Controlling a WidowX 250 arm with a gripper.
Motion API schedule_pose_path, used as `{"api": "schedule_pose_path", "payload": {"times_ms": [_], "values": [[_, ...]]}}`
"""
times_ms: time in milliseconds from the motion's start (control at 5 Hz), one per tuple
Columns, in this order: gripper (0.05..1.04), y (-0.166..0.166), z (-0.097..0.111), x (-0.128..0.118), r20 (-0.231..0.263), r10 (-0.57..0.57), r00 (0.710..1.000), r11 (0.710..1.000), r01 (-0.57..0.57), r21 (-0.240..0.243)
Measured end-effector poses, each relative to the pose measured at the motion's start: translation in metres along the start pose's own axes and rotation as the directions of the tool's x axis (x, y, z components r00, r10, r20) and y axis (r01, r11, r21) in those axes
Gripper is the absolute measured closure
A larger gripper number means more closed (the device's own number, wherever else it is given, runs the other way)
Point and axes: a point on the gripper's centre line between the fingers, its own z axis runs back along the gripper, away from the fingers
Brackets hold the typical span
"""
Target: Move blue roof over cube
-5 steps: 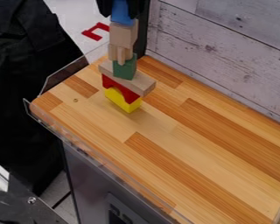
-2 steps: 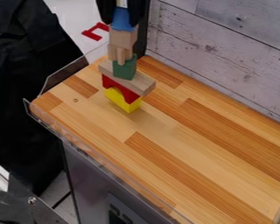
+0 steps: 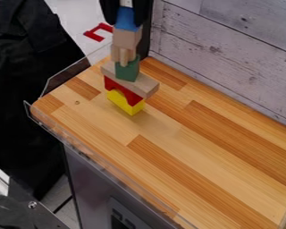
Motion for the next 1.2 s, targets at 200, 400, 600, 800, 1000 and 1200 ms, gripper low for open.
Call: {"api": "schedule_pose_path", "payload": {"times_ms": [200,400,600,800,1000,1200], "values": [[0.131,0.0,0.001,0.002,0.009,0.001,1.0,1.0,-0.001,-0.001],[0.083,0.0,0.003,0.003,0.015,0.009,1.0,1.0,-0.009,0.0],[0.083,-0.004,0.012,0.008,0.045,-0.004,0.999,1.0,0.004,0.008],[0.083,-0.008,0.021,0.009,0.048,-0.02,0.999,0.999,0.018,0.05],[0.083,-0.036,0.027,0.005,0.032,-0.113,0.993,0.988,0.109,0.107],[0.083,-0.065,0.024,-0.004,0.001,-0.218,0.976,0.962,0.215,0.166]]}}
